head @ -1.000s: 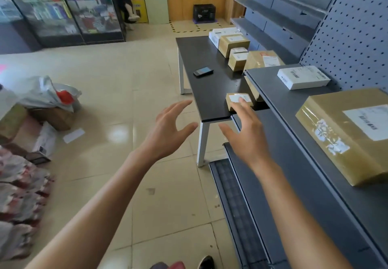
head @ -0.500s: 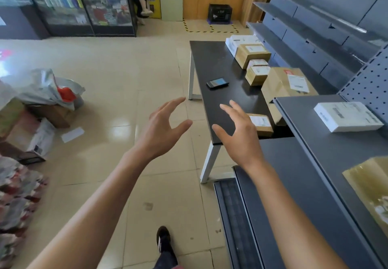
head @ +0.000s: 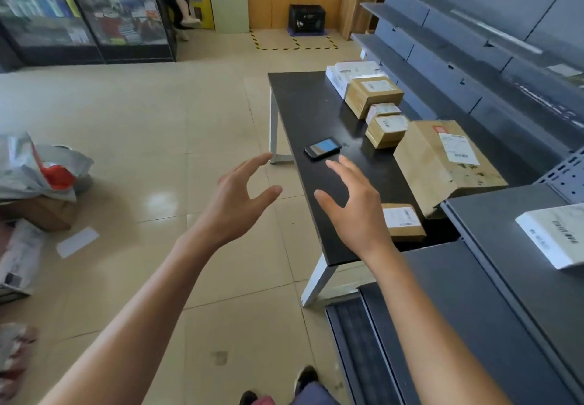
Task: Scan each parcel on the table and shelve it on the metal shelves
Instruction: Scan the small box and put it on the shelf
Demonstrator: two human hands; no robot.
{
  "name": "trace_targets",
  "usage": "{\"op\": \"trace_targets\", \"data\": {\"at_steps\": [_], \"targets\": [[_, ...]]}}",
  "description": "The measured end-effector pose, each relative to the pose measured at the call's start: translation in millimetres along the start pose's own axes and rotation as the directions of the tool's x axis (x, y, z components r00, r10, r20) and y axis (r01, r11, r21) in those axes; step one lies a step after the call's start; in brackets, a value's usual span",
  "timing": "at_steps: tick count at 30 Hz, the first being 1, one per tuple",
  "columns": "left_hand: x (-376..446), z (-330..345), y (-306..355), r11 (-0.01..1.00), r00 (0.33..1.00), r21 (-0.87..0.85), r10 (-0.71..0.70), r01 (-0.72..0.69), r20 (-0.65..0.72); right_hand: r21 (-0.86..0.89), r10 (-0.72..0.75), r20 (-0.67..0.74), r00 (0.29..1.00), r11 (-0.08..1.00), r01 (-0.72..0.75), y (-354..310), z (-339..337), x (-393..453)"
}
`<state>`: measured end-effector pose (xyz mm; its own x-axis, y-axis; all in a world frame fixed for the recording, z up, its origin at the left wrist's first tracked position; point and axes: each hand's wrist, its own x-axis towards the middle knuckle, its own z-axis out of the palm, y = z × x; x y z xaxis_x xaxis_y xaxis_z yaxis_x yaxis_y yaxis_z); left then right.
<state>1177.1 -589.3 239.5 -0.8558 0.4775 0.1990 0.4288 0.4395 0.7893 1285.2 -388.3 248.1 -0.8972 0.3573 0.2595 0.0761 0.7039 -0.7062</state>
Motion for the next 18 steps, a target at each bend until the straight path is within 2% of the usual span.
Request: {"op": "trace_targets", "data": {"at_steps": [10,18], "targets": [[122.9,20.9,-29.9,0.997,0.997,0.044,-0.068,0.067,0.032,0.042,0.025,0.011,1.000,0.999,-0.025,49.1,19.9,124.0],[180.8,8.3,-62.6,0.987,0.989,0.061,-0.144,0.146,-0.030,0.076,0.026,0.147,0.989,0.996,-0.038,57.0,56.6,204.7]]}}
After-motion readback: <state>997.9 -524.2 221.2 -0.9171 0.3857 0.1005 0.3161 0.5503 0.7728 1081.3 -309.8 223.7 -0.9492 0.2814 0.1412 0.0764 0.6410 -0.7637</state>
